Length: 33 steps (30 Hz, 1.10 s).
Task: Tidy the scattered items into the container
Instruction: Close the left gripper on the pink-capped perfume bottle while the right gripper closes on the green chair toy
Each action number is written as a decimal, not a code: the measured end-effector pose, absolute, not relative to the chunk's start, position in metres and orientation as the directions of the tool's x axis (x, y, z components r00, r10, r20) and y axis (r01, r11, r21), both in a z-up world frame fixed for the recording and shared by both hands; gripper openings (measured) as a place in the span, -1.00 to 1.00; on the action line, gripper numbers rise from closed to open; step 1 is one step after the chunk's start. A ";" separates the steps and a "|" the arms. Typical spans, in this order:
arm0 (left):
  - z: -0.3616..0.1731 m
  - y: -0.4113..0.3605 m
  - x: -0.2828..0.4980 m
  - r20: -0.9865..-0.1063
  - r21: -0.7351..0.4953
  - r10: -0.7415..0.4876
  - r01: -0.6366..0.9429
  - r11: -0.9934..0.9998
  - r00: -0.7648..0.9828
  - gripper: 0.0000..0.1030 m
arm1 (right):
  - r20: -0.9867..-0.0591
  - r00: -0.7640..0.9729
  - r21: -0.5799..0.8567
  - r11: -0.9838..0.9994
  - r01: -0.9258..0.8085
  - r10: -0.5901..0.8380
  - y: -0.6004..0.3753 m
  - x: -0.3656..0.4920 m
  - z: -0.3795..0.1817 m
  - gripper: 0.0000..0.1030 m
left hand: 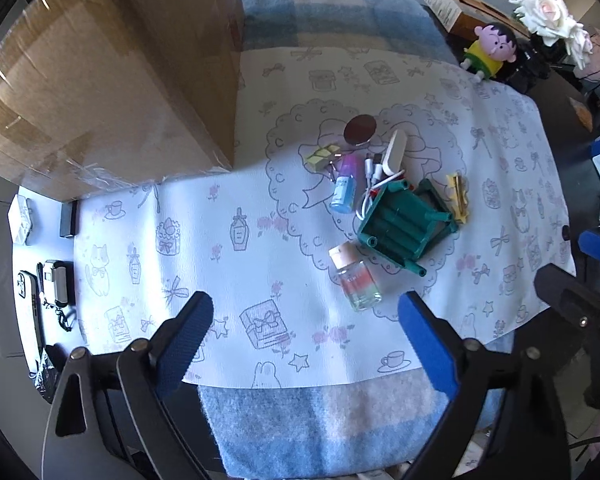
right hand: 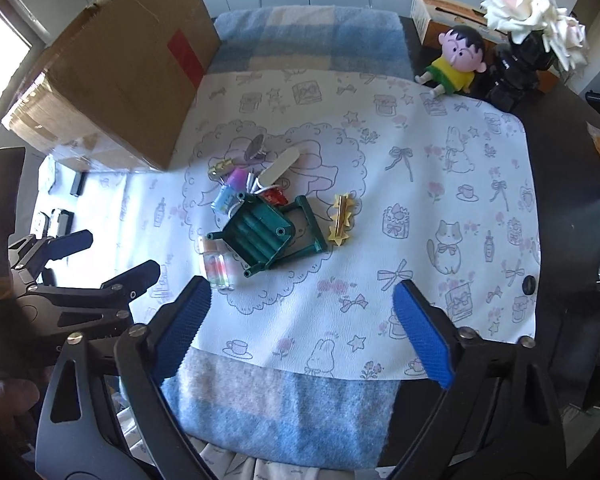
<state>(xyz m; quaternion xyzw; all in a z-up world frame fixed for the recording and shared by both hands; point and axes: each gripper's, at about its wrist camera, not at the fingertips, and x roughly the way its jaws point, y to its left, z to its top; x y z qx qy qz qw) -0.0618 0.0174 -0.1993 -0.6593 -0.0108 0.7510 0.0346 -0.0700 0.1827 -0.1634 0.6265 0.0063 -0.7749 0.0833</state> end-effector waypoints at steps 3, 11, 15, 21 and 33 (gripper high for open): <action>-0.213 0.020 -0.066 -0.991 -0.067 0.069 -0.023 -0.998 -0.115 0.72 | -0.976 -0.178 0.104 -0.985 0.137 -0.127 0.183 -0.076 -0.178 0.61; -0.239 0.037 -0.079 -0.996 -0.068 0.069 -0.030 -0.997 -0.064 0.47 | -0.983 -0.141 0.096 -0.984 0.152 -0.117 0.183 -0.092 -0.209 0.29; -0.248 0.041 -0.082 -0.998 -0.053 0.054 -0.039 -0.998 -0.038 0.36 | -0.985 -0.120 0.105 -0.982 0.160 -0.125 0.182 -0.100 -0.223 0.21; -0.261 0.033 -0.085 -0.998 -0.055 0.055 0.005 -0.999 0.005 0.26 | -0.985 -0.101 0.123 -0.976 0.180 -0.143 0.174 -0.108 -0.238 0.21; -0.276 0.033 -0.086 -0.994 -0.096 0.097 0.018 -0.995 0.057 -0.12 | -0.988 -0.072 0.120 -0.972 0.203 -0.137 0.157 -0.122 -0.259 -0.34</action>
